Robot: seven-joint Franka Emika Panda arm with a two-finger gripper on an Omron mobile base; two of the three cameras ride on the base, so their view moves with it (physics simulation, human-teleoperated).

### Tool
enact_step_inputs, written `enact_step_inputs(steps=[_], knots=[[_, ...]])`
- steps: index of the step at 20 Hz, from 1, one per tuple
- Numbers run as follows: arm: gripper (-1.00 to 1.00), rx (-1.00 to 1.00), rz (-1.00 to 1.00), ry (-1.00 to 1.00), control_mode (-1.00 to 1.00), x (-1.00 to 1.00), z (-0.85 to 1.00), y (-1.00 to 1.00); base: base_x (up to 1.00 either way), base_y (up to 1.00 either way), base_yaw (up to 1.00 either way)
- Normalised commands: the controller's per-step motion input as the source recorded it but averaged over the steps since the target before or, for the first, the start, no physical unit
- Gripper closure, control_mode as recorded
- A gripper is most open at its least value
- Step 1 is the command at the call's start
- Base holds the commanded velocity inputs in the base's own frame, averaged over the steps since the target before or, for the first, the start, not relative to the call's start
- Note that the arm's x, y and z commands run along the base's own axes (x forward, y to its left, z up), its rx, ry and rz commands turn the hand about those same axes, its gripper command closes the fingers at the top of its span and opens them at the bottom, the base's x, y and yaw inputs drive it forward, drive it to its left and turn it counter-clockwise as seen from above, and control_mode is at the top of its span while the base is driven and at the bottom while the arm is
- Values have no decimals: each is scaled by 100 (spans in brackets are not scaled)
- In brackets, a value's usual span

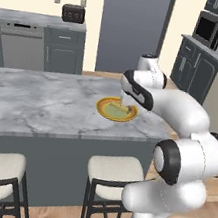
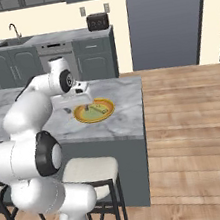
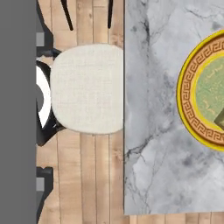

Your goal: Retrieve the butter from the fridge and place it on a plate on the dining table. Then retrieve the butter knife by the fridge and place it near the plate.

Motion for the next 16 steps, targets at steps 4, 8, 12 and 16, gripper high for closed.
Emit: enact_step_inputs(steps=[4, 8, 12, 16], knots=[[-100, 0, -9, -5, -100, -89, 44, 1, 0, 0, 0], [-100, 0, -4, 0, -100, -84, 44, 3, 0, 0, 0], [-100, 4, 0, 0, -100, -97, 28, 5, 0, 0, 0], [-100, 3, 0, 0, -100, -97, 16, 6, 0, 0, 0]])
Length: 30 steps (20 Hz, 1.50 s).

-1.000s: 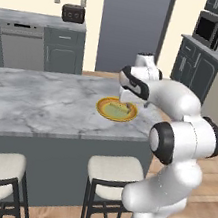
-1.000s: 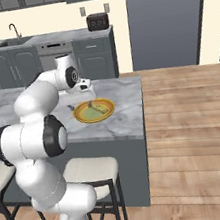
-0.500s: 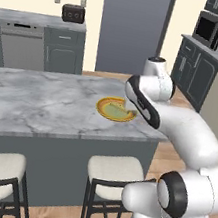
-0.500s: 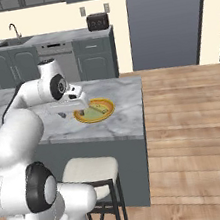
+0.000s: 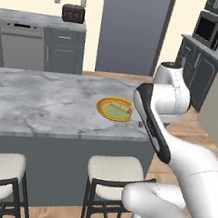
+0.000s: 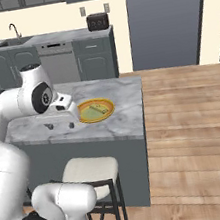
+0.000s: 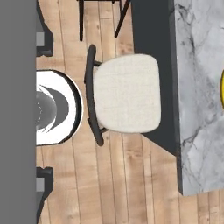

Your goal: Retrieve the butter from the fridge and place it on a plate on the dining table. Then retrieve the butter knife by the fridge and place it near the plate.

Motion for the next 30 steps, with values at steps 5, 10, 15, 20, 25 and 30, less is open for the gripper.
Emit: enact_step_inputs(steps=[5, 10, 15, 20, 25, 30], knots=[[-100, -1, 0, -2, -100, -65, 0, 9, 0, 0, 0], [-100, -2, 0, 0, -100, -38, 1, 14, 0, 0, 0], [-100, 7, 0, 0, -100, -26, 0, -8, 0, 0, 0], [-100, 12, 1, 0, -100, 0, -1, -35, 0, 0, 0], [-100, 0, 0, 0, -100, 0, 0, 0, 0, 0, 0], [-100, 0, 1, 0, 100, -22, -4, 21, -9, 11, 2]])
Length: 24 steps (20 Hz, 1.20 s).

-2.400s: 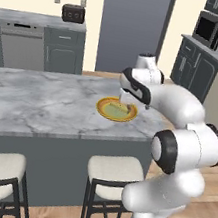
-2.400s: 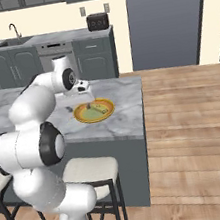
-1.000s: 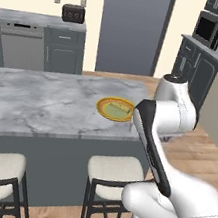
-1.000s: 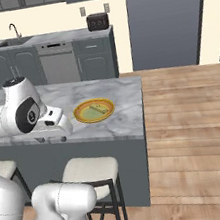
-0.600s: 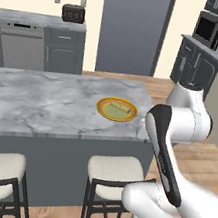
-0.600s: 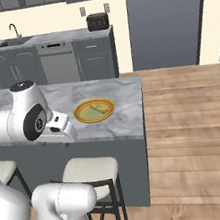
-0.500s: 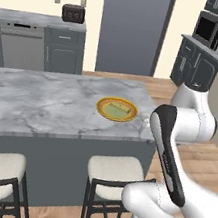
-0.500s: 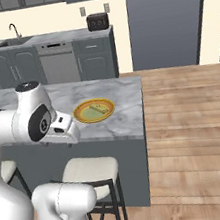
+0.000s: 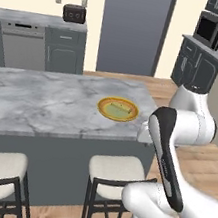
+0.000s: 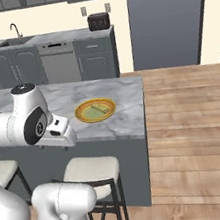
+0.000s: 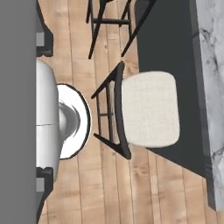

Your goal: Retrieve the butter from the fridge and place it on a plate on the dining table. Then retrieve the butter knife by the fridge and place it near the plate.

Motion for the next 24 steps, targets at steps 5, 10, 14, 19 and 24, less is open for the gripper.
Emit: enact_step_inputs(steps=[5, 10, 14, 19, 24], knots=[[-100, 0, 0, 0, 100, 0, 0, 0, -51, 86, 22], [-100, 0, 0, 0, 100, 0, 0, 0, -13, 100, 58], [-100, 0, 0, 0, 100, 0, 0, 0, -5, 88, 82], [-100, 0, 0, 0, 100, 0, 0, 0, -18, 80, 84], [-100, 0, 0, 0, 100, 0, 0, 0, 0, 94, 65]])
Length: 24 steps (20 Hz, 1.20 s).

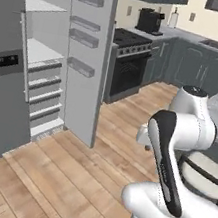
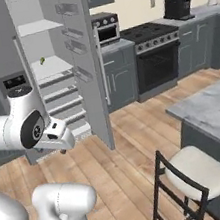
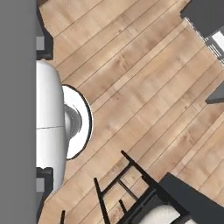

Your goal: Retrieve the butter from the fridge and place it on a plate on the dining table. Then retrieve the butter knife by the fridge and place it near the plate.

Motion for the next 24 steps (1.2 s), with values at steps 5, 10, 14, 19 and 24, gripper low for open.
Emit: enact_step_inputs(steps=[5, 10, 14, 19, 24], knots=[[-100, 0, 0, 0, 100, 0, 0, 0, 40, 60, 36], [-100, 0, 0, 0, 100, 0, 0, 0, 50, 93, 40], [-100, 0, 0, 0, 100, 0, 0, 0, 25, 100, 34], [-100, 0, 0, 0, 100, 0, 0, 0, 46, 96, 42], [-100, 0, 0, 0, 100, 0, 0, 0, 71, 61, 56]])
